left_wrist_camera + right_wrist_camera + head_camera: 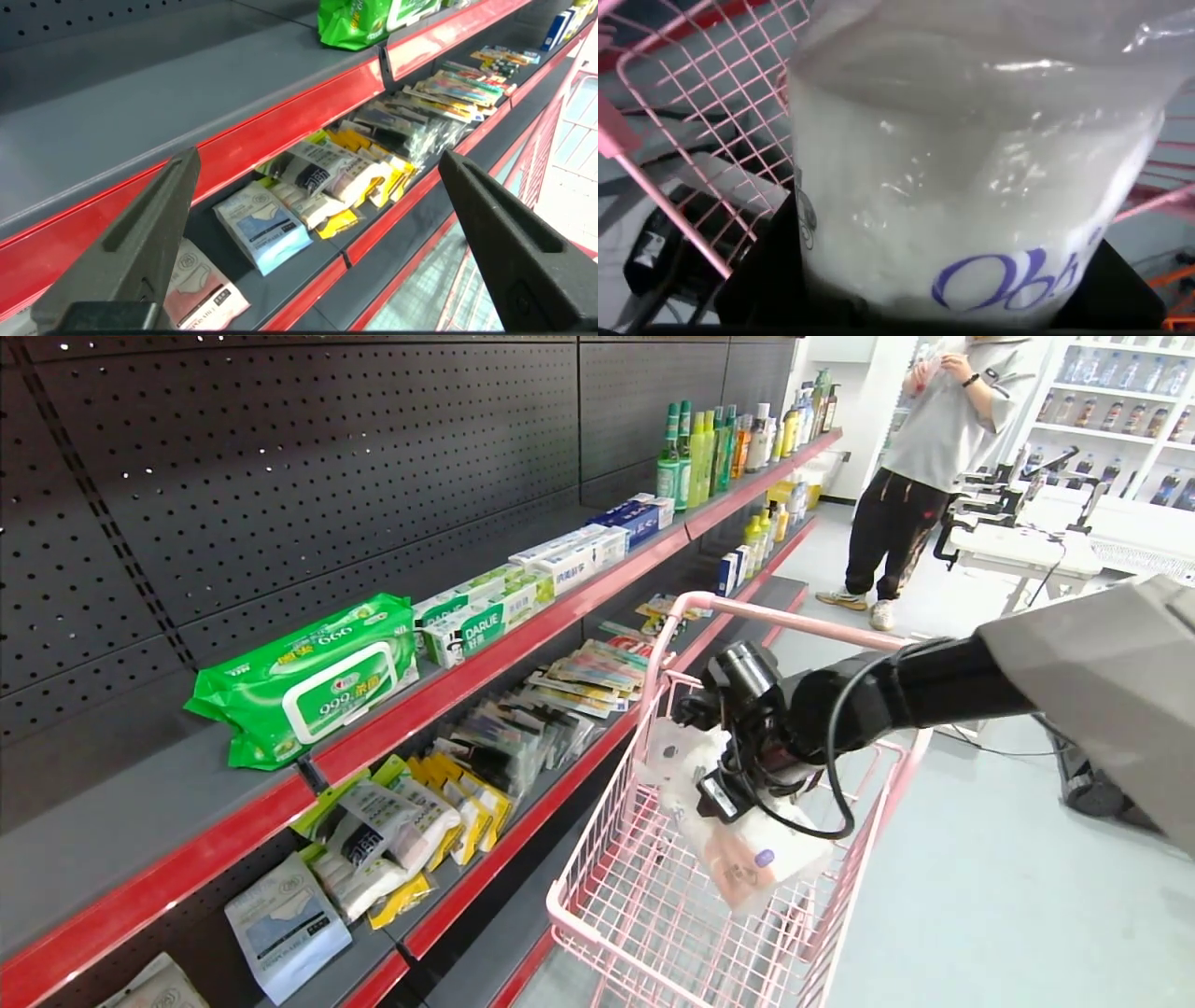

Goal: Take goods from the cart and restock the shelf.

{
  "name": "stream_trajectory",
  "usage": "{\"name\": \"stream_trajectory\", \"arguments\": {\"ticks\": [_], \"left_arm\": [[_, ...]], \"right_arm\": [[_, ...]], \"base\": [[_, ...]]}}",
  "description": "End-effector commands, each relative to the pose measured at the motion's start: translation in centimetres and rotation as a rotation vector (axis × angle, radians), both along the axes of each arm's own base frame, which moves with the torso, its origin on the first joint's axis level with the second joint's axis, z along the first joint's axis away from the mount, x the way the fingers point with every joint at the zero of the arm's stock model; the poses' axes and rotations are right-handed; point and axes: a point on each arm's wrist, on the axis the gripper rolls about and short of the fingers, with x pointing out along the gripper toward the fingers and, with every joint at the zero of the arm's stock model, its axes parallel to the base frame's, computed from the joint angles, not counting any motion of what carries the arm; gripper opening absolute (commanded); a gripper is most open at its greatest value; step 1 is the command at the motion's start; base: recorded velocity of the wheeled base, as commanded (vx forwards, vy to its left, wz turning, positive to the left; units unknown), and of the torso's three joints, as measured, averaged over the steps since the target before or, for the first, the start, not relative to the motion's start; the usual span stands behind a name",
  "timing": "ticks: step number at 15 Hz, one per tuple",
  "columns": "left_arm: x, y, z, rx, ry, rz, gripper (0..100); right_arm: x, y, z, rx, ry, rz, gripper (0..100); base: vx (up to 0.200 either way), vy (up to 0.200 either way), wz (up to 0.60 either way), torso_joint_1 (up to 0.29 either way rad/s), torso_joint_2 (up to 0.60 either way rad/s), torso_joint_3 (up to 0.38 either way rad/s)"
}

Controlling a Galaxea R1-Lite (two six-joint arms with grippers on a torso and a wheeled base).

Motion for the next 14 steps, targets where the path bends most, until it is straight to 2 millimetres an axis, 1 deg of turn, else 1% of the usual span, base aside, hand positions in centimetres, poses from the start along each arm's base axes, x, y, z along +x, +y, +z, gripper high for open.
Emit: {"name": "stream_trajectory", "arguments": {"ticks": [1,2,3,4,5,6,10,12,14], "left_arm": [[0.0,0.0,0.0,0.000,0.001,0.001,100],[0.0,0.0,0.0,0.000,0.001,0.001,100],[0.0,0.0,0.0,0.000,0.001,0.001,100],[0.0,0.0,0.0,0.000,0.001,0.001,100],[0.0,0.0,0.0,0.000,0.001,0.001,100],[0.0,0.0,0.0,0.000,0.001,0.001,100],[0.0,0.0,0.0,-0.001,0.001,0.001,100],[0.0,0.0,0.0,-0.001,0.001,0.001,100],[0.0,0.0,0.0,-0.001,0.001,0.001,100]], "right_arm": [[-3.5,-1.0,7.8,0.066,-0.161,-0.086,0],[-5.0,-1.1,9.5,0.071,-0.207,-0.113,0],[-5.6,-1.2,10.0,0.077,-0.220,-0.114,0],[-7.6,-1.8,11.3,0.082,-0.251,-0.117,0],[-9.4,-2.8,12.2,0.062,-0.288,-0.138,0],[-10.7,-3.5,12.9,0.051,-0.323,-0.151,0],[-16.7,-7.7,16.5,0.073,-0.478,-0.221,0],[-19.7,-10.2,17.5,0.108,-0.535,-0.248,0],[-22.7,-12.4,17.5,0.129,-0.586,-0.277,0]], "base": [[0.000,0.000,0.00,0.000,0.00,0.000],[0.000,0.000,0.00,0.000,0.00,0.000],[0.000,0.000,0.00,0.000,0.00,0.000],[0.000,0.000,0.00,0.000,0.00,0.000],[0.000,0.000,0.00,0.000,0.00,0.000],[0.000,0.000,0.00,0.000,0.00,0.000],[0.000,0.000,0.00,0.000,0.00,0.000],[0.000,0.000,0.00,0.000,0.00,0.000],[0.000,0.000,0.00,0.000,0.00,0.000]]}}
